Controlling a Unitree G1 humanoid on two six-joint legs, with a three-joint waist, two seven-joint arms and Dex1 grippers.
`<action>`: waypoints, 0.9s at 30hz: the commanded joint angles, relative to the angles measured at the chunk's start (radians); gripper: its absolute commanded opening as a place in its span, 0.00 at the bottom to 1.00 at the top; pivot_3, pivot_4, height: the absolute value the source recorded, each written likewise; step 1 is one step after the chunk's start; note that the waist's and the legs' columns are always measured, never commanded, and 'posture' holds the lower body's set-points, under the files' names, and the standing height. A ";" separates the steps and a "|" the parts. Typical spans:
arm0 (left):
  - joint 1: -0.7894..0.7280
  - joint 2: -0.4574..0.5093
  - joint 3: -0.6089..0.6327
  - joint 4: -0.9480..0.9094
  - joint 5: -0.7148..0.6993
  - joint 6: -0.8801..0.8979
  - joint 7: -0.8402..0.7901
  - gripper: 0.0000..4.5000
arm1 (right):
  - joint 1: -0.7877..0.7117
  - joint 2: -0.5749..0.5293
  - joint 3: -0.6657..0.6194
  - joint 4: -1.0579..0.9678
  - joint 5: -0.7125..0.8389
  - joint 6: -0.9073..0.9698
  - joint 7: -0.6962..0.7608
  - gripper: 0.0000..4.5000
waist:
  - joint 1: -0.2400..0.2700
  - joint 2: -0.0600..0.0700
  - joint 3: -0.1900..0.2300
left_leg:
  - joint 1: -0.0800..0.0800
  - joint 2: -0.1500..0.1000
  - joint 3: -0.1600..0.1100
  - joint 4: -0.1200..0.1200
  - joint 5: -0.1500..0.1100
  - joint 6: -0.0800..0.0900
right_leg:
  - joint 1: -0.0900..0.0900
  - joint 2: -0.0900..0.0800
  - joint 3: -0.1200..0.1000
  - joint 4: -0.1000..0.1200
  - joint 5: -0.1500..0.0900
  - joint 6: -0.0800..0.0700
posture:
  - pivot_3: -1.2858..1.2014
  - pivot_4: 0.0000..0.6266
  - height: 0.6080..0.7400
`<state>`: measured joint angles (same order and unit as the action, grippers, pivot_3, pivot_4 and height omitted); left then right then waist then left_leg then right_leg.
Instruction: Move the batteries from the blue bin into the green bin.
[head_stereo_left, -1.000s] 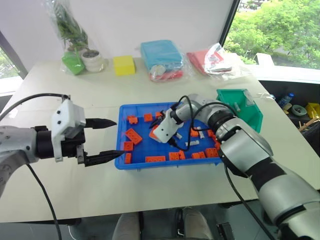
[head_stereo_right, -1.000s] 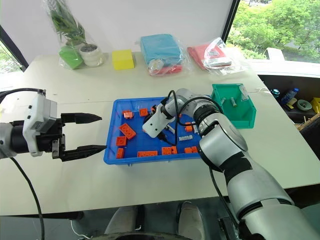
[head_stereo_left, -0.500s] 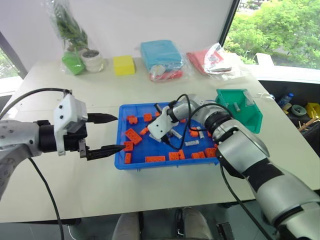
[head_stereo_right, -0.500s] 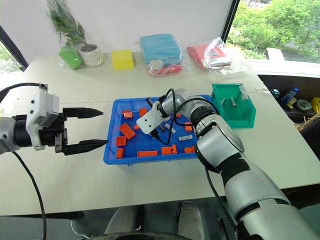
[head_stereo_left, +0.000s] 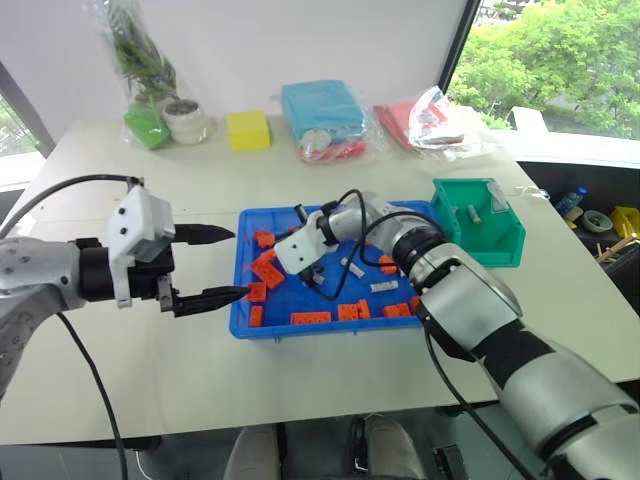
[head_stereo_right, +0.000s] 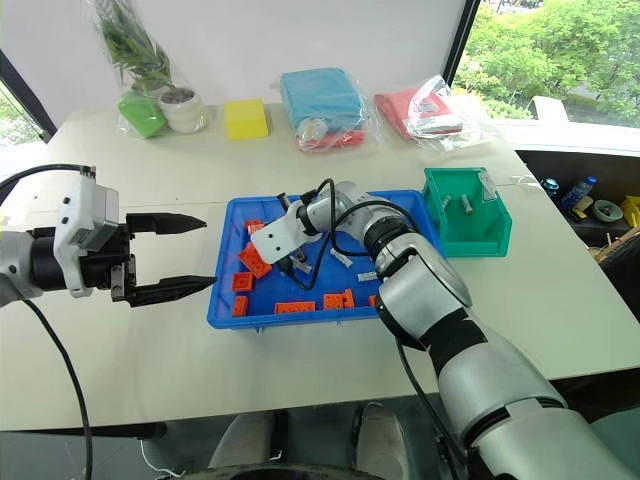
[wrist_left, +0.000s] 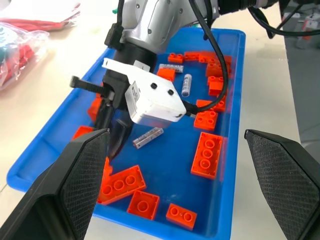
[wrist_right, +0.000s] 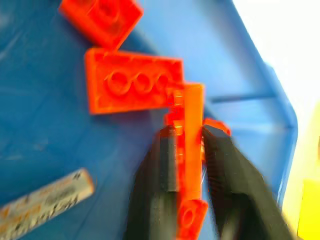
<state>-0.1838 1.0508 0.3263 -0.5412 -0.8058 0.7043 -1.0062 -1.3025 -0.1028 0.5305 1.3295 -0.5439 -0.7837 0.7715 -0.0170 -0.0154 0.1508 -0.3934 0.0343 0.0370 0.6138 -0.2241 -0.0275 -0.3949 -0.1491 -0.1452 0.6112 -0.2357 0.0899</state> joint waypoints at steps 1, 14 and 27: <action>-0.018 0.001 -0.003 -0.007 0.008 -0.023 -0.009 1.00 | -0.025 -0.006 -0.066 -0.043 0.072 0.041 0.051 0.52 | 0.000 0.000 0.000 | 0.000 0.000 0.000 0.000 0.000 0.000 | 0.000 0.000 0.000 0.000 0.000 0.000 | 0.52 0.24 0.72; -0.019 -0.009 -0.061 0.017 0.019 -0.042 -0.063 1.00 | 0.425 -0.274 -0.268 -1.129 0.467 1.268 0.544 0.52 | 0.011 -0.002 -0.001 | 0.000 -0.001 -0.005 0.000 -0.001 0.000 | 0.005 -0.001 0.000 -0.002 -0.001 -0.001 | 0.52 0.24 0.72; -0.037 -0.093 -0.114 0.160 0.078 -0.115 -0.081 1.00 | 0.577 -0.205 -0.279 -1.258 0.549 1.553 0.260 0.52 | 0.010 -0.001 0.000 | 0.000 0.000 -0.002 0.000 -0.001 0.000 | 0.002 0.000 0.000 -0.002 -0.005 0.001 | 0.52 0.24 0.72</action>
<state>-0.2273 0.9692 0.2099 -0.3932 -0.7441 0.6213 -1.0886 -0.7040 -0.3193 0.2757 0.0819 -0.0200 0.7602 1.0635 -0.0075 -0.0161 0.1512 -0.3929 0.0340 0.0352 0.6137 -0.2247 -0.0271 -0.3937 -0.1492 -0.1451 0.6095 -0.2404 0.0904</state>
